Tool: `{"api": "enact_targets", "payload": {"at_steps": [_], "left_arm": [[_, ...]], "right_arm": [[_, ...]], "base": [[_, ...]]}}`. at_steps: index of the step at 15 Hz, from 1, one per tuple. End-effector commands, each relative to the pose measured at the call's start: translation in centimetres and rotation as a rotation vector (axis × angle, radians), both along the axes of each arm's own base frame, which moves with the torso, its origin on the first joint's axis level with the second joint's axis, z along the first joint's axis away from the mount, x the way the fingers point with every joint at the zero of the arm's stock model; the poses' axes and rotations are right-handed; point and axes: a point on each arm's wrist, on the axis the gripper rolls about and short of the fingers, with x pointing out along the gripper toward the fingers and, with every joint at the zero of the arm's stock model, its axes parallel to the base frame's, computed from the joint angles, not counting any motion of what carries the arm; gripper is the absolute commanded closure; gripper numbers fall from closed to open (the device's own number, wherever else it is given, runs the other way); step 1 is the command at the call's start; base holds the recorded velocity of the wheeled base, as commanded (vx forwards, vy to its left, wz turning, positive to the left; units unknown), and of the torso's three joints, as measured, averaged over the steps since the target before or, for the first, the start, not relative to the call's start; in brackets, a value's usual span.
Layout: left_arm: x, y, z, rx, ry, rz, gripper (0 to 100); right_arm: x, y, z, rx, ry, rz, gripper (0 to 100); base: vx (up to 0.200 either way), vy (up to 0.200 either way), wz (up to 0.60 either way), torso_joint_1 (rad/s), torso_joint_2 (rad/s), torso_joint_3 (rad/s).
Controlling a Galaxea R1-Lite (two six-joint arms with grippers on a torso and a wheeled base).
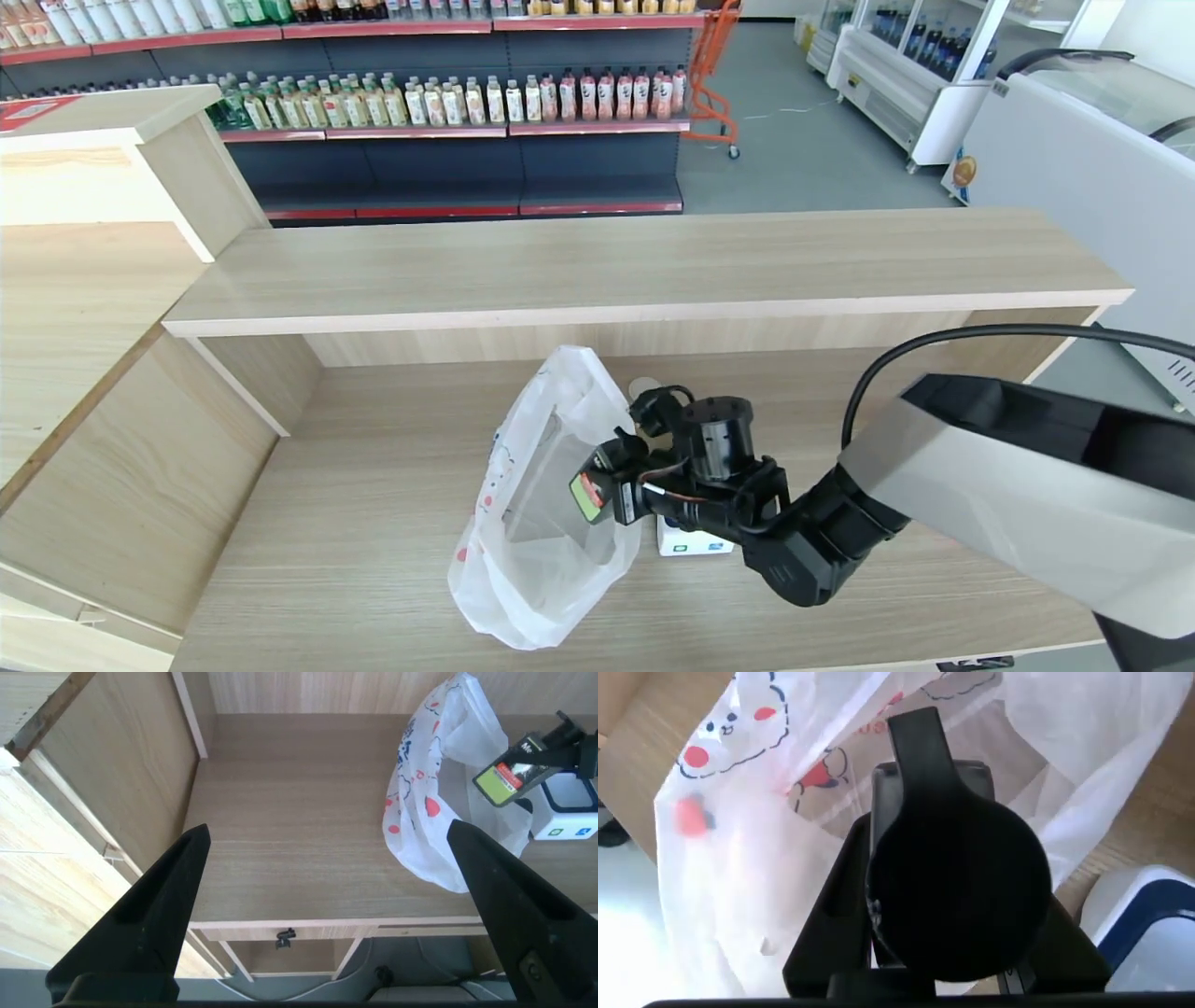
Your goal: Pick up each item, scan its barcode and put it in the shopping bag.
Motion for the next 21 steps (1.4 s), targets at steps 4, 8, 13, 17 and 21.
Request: {"api": "enact_targets", "payload": {"at_steps": [4, 8, 13, 17, 21], "left_arm": [[0.0, 0.0, 0.0, 0.0, -0.001, 0.0, 0], [0.0, 0.0, 0.0, 0.0, -0.001, 0.0, 0], [0.0, 0.0, 0.0, 0.0, -0.001, 0.0, 0], [0.0, 0.0, 0.0, 0.0, -0.001, 0.0, 0], [0.0, 0.0, 0.0, 0.0, -0.001, 0.0, 0]], "right_arm": [[1.2, 2.5, -3.8, -0.126, -0.089, 0.087, 100], [1.4, 2.9, -4.4, -0.183, -0.129, 0.117, 0], [1.5, 2.5, -0.3, 0.091, 0.031, 0.027, 0], [1.0, 0.0, 2.8, 0.252, 0.162, -0.076, 0], [-0.3, -5.6, 5.2, 0.342, 0.293, -0.201, 0]], "base": [[0.0, 0.0, 0.0, 0.0, 0.0, 0.0], [0.0, 0.0, 0.0, 0.0, 0.0, 0.0], [0.0, 0.0, 0.0, 0.0, 0.0, 0.0], [0.0, 0.0, 0.0, 0.0, 0.0, 0.0], [0.0, 0.0, 0.0, 0.0, 0.0, 0.0]]}}
